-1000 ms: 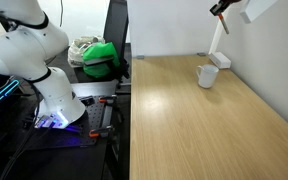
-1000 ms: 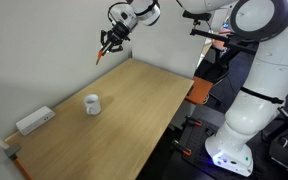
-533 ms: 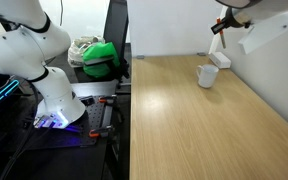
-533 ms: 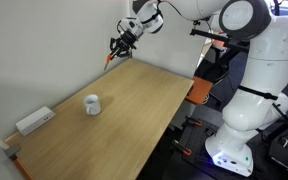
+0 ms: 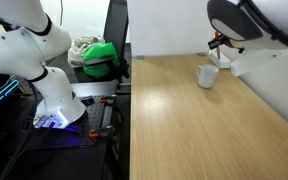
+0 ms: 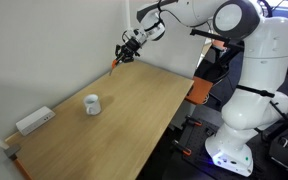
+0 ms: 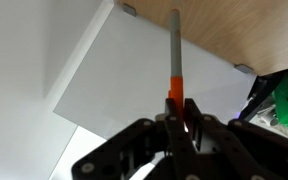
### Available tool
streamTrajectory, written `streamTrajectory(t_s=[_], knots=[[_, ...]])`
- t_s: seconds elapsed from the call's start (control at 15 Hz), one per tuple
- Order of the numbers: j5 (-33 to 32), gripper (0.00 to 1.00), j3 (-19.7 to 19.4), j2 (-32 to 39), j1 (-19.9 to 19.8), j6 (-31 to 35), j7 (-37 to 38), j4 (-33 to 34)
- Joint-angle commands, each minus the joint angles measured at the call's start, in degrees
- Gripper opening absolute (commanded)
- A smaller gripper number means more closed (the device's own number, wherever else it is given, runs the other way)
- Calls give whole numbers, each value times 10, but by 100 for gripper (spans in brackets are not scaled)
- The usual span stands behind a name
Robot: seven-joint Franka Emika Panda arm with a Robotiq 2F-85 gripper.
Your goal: Pick the marker from the cup and put it on the table
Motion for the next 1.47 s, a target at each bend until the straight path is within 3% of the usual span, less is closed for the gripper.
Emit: streamTrajectory(t_s=[0.0, 0.33, 0.53, 0.87, 1.4], knots=[[43, 3, -89, 12, 66, -48, 0, 17], [102, 3, -200, 52, 140, -101, 11, 36], [128, 3, -237, 73, 163, -121, 15, 45], [156, 3, -265, 103, 178, -131, 29, 62], [182, 3, -283, 152, 180, -123, 114, 91]])
